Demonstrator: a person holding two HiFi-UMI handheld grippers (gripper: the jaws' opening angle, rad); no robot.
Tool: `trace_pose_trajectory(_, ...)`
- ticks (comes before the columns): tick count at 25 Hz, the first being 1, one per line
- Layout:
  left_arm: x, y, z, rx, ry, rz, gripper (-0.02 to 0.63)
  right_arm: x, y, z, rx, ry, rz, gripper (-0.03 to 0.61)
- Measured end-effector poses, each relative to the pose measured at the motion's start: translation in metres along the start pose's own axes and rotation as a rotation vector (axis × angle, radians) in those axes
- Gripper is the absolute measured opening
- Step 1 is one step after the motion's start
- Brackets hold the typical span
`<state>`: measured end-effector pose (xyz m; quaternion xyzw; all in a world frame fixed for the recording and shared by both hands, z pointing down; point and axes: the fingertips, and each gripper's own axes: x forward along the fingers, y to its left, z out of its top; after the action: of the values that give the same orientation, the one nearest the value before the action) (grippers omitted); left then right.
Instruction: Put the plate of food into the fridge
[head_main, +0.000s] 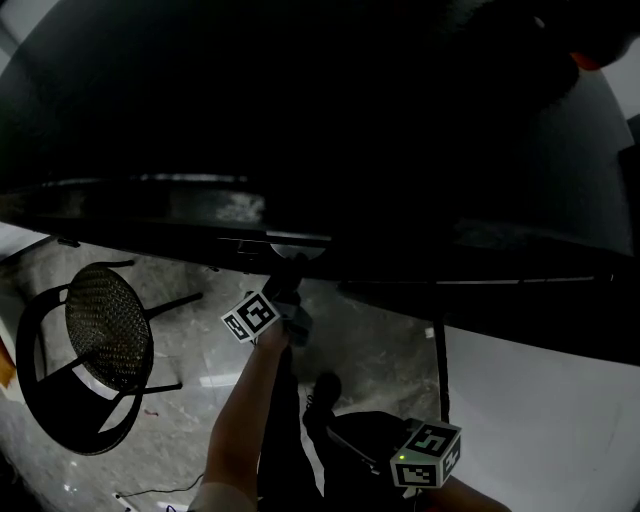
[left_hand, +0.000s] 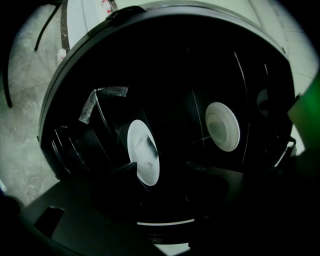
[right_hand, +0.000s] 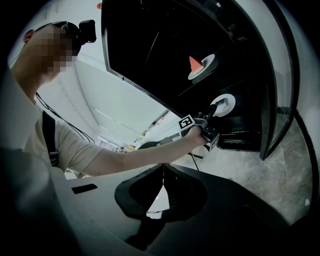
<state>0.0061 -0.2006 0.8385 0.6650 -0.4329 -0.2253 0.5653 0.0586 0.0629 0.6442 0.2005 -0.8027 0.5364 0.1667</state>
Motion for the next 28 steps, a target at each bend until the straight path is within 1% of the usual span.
trace_pose_trajectory(8, 0.009, 0.001, 0.006, 0.024, -0.002, -0.001, 0.282, -0.003, -0.004, 0.001, 0.006, -0.002, -0.003, 0.021)
trace_pose_trajectory(17, 0.021, 0.0, 0.01, 0.075, 0.007, -0.002, 0.282, -0.01, -0.008, 0.0, -0.001, -0.001, -0.017, 0.021)
trace_pose_trajectory(23, 0.007, -0.012, 0.02, 0.081, -0.023, -0.023, 0.283, -0.012, -0.002, -0.002, -0.019, -0.005, -0.017, 0.021)
trace_pose_trajectory(28, -0.014, -0.029, 0.021, 0.109, 0.004, -0.042, 0.282, -0.012, 0.011, 0.004, -0.05, -0.023, -0.008, 0.021)
